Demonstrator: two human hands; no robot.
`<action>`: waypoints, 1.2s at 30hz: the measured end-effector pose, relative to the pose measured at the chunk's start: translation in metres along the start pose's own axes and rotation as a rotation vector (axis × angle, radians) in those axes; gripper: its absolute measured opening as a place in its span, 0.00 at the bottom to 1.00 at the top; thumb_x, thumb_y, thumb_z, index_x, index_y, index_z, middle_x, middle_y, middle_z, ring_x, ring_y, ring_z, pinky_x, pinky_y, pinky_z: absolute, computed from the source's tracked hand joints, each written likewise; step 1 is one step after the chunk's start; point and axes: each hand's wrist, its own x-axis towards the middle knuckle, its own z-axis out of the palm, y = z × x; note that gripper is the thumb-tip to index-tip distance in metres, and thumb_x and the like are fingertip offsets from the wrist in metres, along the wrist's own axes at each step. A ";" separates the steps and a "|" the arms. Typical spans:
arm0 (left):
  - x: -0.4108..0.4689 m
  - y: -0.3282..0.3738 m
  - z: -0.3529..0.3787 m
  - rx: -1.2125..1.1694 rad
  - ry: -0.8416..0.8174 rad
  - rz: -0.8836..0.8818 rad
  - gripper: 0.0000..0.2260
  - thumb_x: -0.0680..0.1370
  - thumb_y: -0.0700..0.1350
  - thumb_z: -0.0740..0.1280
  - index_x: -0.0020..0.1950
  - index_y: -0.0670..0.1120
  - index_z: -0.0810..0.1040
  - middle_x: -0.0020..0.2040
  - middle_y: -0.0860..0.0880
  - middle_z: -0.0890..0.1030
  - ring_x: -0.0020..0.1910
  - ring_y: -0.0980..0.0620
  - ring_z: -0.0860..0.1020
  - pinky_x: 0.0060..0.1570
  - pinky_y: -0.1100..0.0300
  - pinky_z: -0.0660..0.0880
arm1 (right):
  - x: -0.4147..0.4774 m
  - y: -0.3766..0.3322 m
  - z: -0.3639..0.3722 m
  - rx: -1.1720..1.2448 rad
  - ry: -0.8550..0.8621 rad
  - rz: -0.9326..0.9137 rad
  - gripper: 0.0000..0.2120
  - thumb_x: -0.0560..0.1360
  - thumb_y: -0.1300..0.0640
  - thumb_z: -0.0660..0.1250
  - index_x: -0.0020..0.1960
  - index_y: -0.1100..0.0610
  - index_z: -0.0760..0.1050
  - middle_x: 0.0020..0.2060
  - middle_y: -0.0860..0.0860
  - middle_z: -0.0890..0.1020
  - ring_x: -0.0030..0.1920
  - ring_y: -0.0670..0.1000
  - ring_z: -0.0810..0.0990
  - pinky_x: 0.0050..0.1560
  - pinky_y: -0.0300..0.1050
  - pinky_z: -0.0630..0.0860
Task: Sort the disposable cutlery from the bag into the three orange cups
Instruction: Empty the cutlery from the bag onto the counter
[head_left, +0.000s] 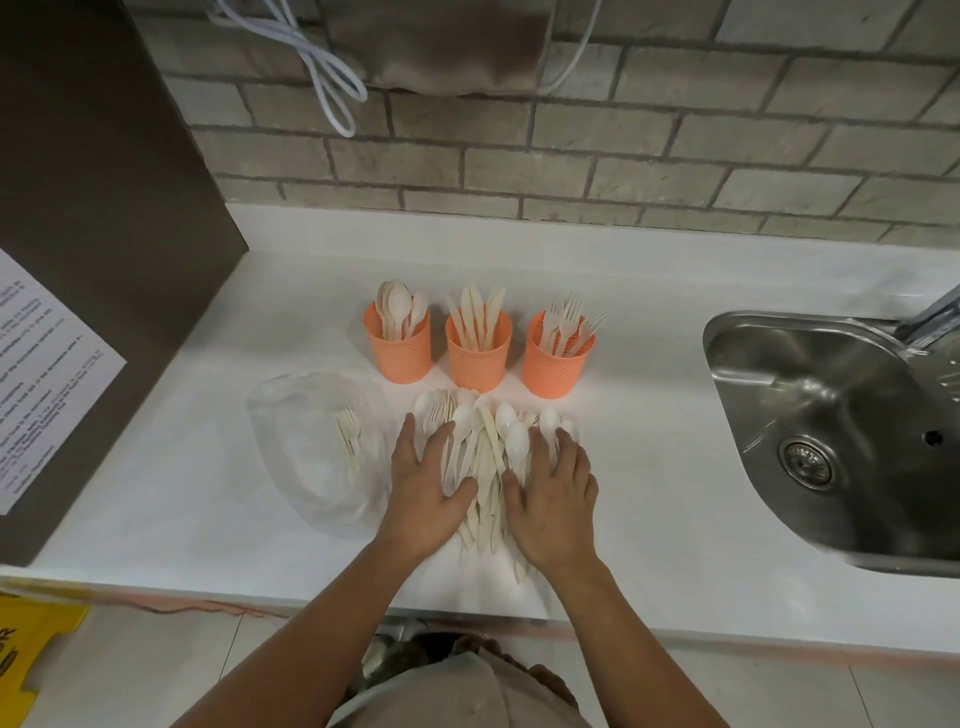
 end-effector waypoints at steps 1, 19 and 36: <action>-0.001 0.000 0.000 0.011 0.006 -0.007 0.33 0.80 0.56 0.68 0.82 0.58 0.58 0.84 0.53 0.41 0.84 0.48 0.43 0.81 0.48 0.51 | -0.001 -0.002 0.001 -0.007 0.021 -0.011 0.31 0.81 0.41 0.55 0.80 0.52 0.59 0.79 0.58 0.62 0.77 0.63 0.60 0.74 0.65 0.63; 0.011 -0.022 -0.108 0.018 0.107 -0.022 0.07 0.83 0.43 0.63 0.52 0.52 0.79 0.48 0.55 0.83 0.47 0.54 0.82 0.52 0.55 0.79 | 0.012 -0.104 -0.018 0.242 -0.103 -0.603 0.13 0.79 0.61 0.62 0.61 0.57 0.80 0.55 0.51 0.79 0.56 0.54 0.74 0.61 0.51 0.75; 0.026 -0.076 -0.146 0.577 -0.098 -0.233 0.19 0.84 0.50 0.58 0.75 0.46 0.68 0.66 0.44 0.76 0.60 0.41 0.79 0.53 0.51 0.77 | 0.041 -0.191 0.014 -0.386 -0.396 -0.502 0.17 0.79 0.57 0.58 0.65 0.57 0.75 0.62 0.55 0.76 0.68 0.61 0.67 0.68 0.61 0.61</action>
